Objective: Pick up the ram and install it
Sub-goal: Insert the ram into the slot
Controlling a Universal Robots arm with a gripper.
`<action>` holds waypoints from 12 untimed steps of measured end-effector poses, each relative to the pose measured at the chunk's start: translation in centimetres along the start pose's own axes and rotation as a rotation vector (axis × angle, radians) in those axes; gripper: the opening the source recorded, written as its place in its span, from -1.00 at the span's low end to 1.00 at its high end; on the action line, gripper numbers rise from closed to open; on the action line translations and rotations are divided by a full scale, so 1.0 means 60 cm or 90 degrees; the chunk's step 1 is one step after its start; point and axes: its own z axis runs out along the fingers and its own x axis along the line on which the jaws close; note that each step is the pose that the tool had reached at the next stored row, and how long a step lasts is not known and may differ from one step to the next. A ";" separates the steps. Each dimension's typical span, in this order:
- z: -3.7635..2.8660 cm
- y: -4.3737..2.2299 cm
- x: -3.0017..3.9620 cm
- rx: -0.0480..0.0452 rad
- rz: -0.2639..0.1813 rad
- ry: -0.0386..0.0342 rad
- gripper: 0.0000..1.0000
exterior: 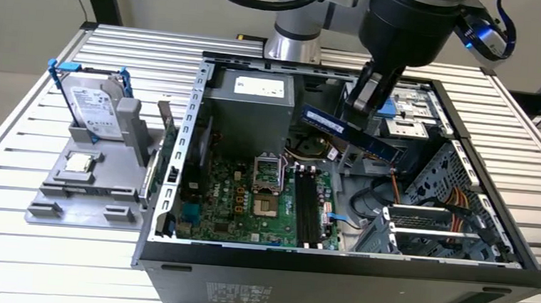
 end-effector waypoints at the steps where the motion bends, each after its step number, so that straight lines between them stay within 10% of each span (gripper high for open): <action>1: 0.000 0.000 0.000 0.0000 0.005 -0.0001 -1.00; 12: 0.000 0.000 0.000 0.0004 0.056 -0.0008 -1.00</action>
